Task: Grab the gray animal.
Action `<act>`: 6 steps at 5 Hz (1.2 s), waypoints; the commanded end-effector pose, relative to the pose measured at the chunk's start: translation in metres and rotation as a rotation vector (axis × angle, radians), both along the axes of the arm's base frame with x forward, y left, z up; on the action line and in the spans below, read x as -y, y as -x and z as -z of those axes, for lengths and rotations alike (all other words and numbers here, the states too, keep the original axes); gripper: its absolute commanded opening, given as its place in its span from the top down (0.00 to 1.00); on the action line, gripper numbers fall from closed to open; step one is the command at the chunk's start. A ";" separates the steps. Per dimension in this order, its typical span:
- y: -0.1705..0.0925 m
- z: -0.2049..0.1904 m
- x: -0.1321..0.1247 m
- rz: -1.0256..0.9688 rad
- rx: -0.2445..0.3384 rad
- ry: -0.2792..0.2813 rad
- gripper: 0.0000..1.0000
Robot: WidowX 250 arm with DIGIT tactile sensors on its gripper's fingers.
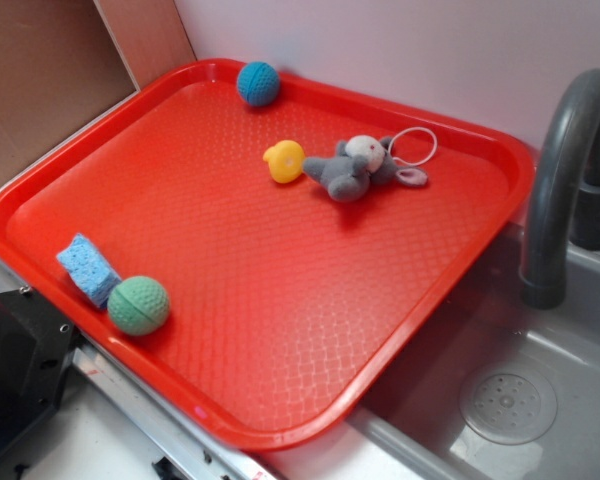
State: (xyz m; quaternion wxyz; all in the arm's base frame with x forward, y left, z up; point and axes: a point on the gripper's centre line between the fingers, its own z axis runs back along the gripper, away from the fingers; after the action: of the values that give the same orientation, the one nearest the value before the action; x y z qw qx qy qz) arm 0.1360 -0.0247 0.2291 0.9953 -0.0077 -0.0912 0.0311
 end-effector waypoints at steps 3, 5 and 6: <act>-0.126 0.078 0.048 0.156 0.311 0.006 0.00; -0.160 0.114 0.067 0.213 0.326 0.043 0.00; -0.177 0.140 0.074 0.238 0.273 0.036 0.00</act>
State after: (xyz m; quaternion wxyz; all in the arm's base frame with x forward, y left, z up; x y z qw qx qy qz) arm 0.3012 -0.0933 0.0677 0.9777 -0.0379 -0.1899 -0.0811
